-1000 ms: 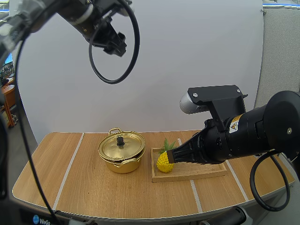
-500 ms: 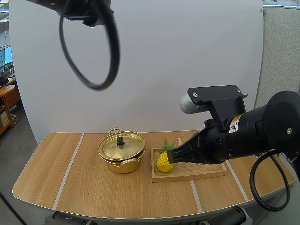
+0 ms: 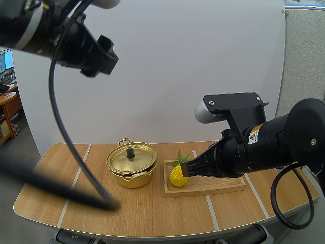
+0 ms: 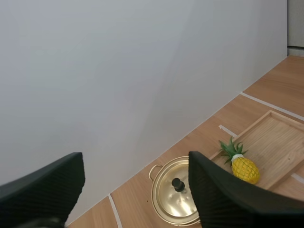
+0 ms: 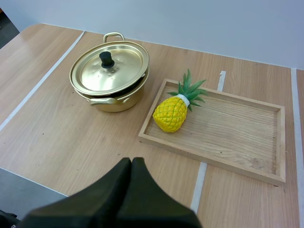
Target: Open the pot, put the grape inside, and close it
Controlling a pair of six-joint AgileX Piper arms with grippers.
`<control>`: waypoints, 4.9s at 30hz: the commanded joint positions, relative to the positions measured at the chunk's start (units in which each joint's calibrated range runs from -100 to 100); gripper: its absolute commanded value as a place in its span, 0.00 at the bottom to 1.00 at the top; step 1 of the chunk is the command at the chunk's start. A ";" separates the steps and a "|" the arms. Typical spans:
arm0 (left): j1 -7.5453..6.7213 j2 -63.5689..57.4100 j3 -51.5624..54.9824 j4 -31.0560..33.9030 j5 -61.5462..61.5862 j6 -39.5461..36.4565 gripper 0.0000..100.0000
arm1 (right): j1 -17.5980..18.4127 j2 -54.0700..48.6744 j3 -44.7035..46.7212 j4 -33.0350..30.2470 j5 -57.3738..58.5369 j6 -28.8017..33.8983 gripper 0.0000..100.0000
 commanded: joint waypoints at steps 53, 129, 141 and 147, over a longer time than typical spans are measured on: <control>4.61 -43.38 42.93 -4.44 -17.25 -17.43 0.00 | -3.63 -19.45 0.17 0.66 -2.27 -2.35 0.00; 4.30 -43.38 89.70 3.42 -70.53 -27.54 0.00 | -7.65 -19.45 47.73 2.70 -68.79 -7.77 0.00; 4.34 -43.38 89.70 3.42 -70.74 -27.54 0.00 | -7.65 -19.45 47.73 2.70 -68.79 -7.77 0.00; 4.34 -43.38 89.70 3.42 -70.72 -27.54 0.00 | -7.58 -19.45 47.73 2.70 -69.23 -7.77 0.00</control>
